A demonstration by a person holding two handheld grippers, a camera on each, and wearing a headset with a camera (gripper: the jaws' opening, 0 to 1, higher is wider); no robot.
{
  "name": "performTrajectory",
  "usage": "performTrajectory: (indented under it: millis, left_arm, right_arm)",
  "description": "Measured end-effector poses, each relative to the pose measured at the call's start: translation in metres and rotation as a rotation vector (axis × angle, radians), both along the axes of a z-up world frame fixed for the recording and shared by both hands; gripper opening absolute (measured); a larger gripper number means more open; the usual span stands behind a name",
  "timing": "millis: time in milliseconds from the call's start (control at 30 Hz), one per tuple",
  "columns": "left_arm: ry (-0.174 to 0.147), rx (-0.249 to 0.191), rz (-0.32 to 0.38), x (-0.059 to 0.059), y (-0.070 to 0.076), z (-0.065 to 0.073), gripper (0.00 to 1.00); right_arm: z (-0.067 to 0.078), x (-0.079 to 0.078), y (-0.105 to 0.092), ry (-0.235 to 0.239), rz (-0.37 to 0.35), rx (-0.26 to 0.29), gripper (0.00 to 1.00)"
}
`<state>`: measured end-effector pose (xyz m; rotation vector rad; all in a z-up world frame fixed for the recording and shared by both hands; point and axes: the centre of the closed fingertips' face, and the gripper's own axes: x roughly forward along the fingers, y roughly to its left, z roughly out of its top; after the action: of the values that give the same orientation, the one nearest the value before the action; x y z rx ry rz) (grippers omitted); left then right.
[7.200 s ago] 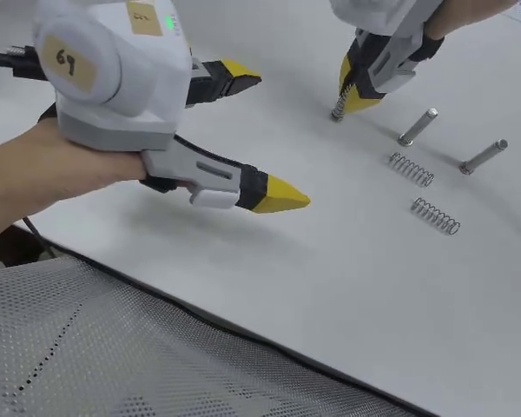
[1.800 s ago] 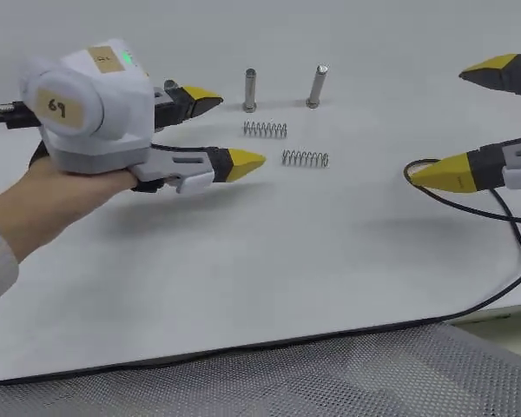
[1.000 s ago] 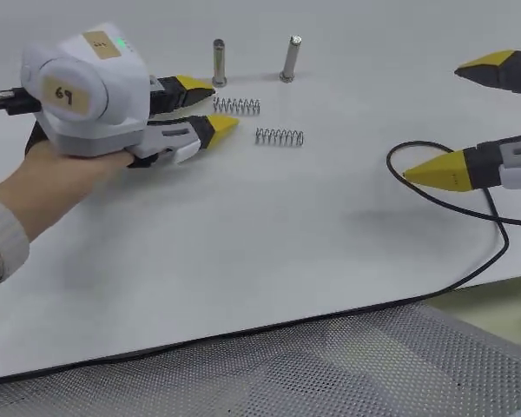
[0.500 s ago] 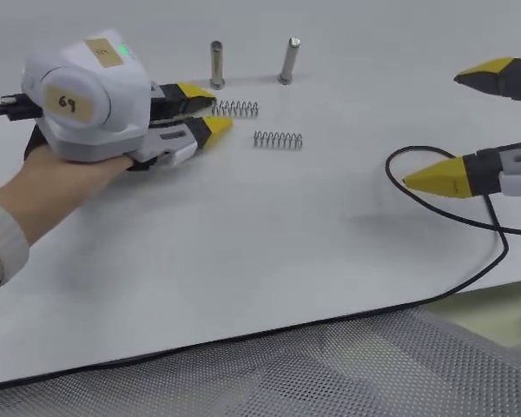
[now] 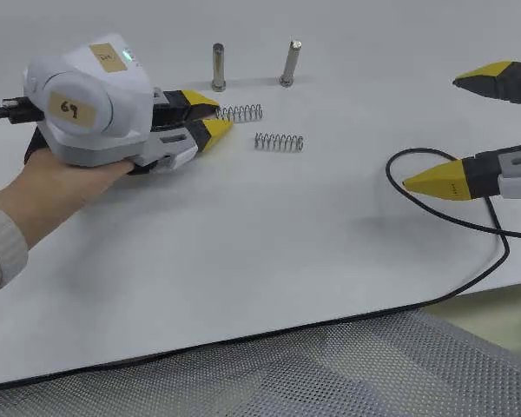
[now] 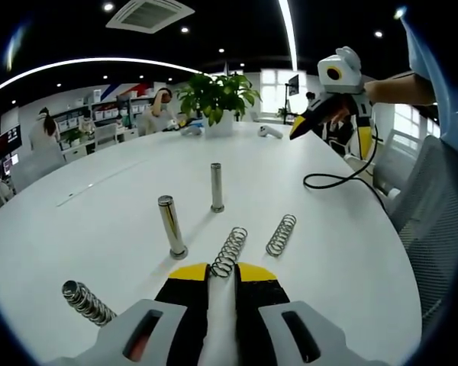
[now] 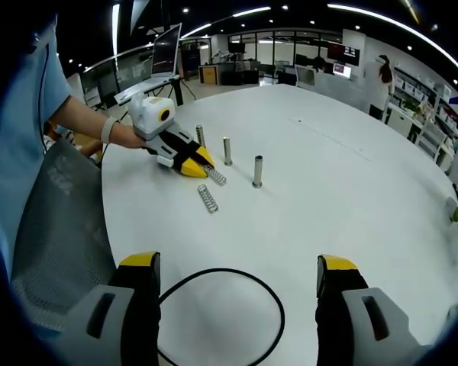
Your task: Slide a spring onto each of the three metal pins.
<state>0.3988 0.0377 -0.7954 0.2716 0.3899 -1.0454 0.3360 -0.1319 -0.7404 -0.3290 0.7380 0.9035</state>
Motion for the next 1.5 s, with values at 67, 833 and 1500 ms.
performTrajectory:
  millis: [67,833,1500]
  left_arm:
    - [0.004,-0.003,-0.005,-0.001,-0.001,0.000,0.05]
    - [0.000,-0.005,-0.008,0.001,-0.001,0.001,0.04]
    - [-0.003,-0.023,-0.014,-0.001,0.006,0.010,0.03]
  right_arm:
    - [0.000,-0.001,0.000,0.001,0.000,-0.001,0.83]
    - [-0.001,-0.004,0.006,0.001,0.014,-0.011,0.83]
    - [0.003,-0.002,0.017,-0.013,0.027,-0.002,0.84]
